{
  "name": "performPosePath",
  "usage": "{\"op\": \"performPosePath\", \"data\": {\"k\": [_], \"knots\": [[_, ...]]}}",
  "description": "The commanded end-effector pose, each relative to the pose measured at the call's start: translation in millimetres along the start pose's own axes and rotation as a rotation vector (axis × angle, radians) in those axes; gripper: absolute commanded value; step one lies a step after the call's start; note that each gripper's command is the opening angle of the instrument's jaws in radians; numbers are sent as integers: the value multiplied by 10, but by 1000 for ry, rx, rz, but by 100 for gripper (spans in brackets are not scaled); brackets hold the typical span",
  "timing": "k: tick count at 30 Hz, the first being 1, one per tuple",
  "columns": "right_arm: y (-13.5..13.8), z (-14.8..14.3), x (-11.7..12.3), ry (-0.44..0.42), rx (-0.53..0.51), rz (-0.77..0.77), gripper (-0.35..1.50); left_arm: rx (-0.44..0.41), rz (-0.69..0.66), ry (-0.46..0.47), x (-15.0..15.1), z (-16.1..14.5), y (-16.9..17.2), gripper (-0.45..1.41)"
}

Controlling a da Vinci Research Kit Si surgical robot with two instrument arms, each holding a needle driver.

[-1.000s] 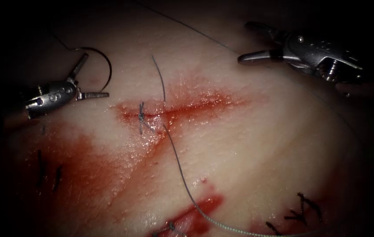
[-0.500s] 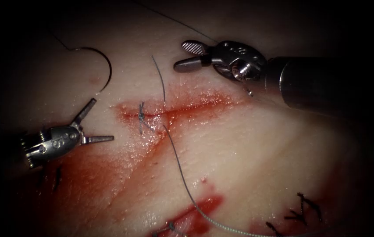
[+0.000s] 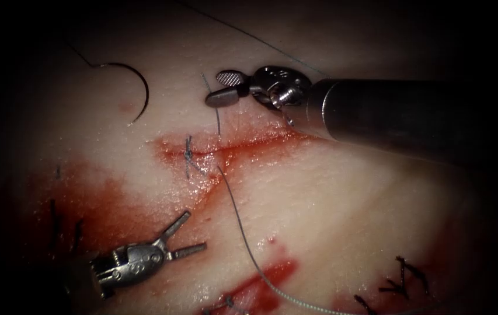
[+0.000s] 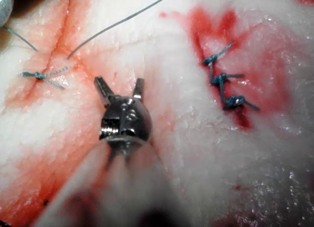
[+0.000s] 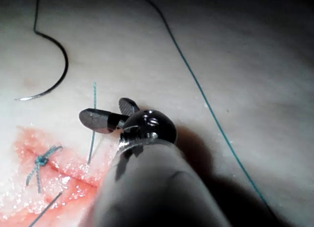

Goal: Wound Closure

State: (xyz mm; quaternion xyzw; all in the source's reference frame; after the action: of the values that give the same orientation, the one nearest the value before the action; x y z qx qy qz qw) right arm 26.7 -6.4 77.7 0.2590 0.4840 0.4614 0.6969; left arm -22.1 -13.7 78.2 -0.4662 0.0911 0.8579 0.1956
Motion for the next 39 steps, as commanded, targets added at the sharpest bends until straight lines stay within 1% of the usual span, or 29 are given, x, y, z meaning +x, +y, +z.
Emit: {"op": "performPosePath", "data": {"k": [1,2,3,4,5,6,8,14,16,19,20,21,22,23,24,25,27,28,29,30,31,32,33,35,39], "knots": [[-2,15,5,1,5,-6,68,-1,1,1,2,6,0,41],[-4,19,5,2,4,-15,-35,9,-4,13,10,2,4,36],[-5,20,6,6,-4,-49,-35,15,1,24,13,2,6,34],[-5,20,6,6,-4,-49,-35,15,1,24,13,2,6,34],[-4,21,8,21,-12,-94,-35,15,31,36,15,2,10,26],[-3,20,11,46,-6,-135,-35,0,50,49,17,2,13,16],[-1,11,18,129,0,-201,-35,-33,62,77,19,2,17,12],[-4,-9,29,208,28,-216,-35,-36,86,98,20,1,17,29],[-7,-10,32,209,29,-216,-35,-37,92,99,20,0,18,32],[-11,-5,32,214,24,-214,-35,-24,106,92,28,-1,24,39],[-11,-4,32,215,22,-214,4,-16,110,85,32,-1,25,42],[-12,-2,33,219,20,-219,86,-1,129,72,41,-3,31,53],[-12,-3,35,218,20,-211,106,9,143,62,49,-4,36,59],[-11,-5,37,223,23,-202,120,17,147,55,56,-5,42,66],[-11,-7,40,223,29,-200,126,21,156,41,66,-5,52,74],[-10,-13,44,236,29,-195,128,15,166,24,75,-5,60,81],[-8,-23,49,253,29,-187,126,1,185,-27,94,-4,75,105],[-7,-35,54,258,21,-177,125,-1,232,-93,118,-2,92,116],[-6,-41,56,256,20,-174,123,8,258,-121,128,-2,99,118],[-4,-53,59,265,9,-165,123,40,332,-183,147,-1,112,120],[-4,-53,59,265,9,-165,123,40,332,-183,147,-1,112,120],[-3,-62,61,279,7,-159,118,67,377,-222,159,1,121,118],[-1,-70,63,285,6,-149,118,83,426,-252,171,6,130,121],[0,-74,64,288,-1,-153,113,96,463,-279,181,14,136,125],[-1,-73,63,291,-13,-158,108,106,535,-308,196,29,140,125]]}}
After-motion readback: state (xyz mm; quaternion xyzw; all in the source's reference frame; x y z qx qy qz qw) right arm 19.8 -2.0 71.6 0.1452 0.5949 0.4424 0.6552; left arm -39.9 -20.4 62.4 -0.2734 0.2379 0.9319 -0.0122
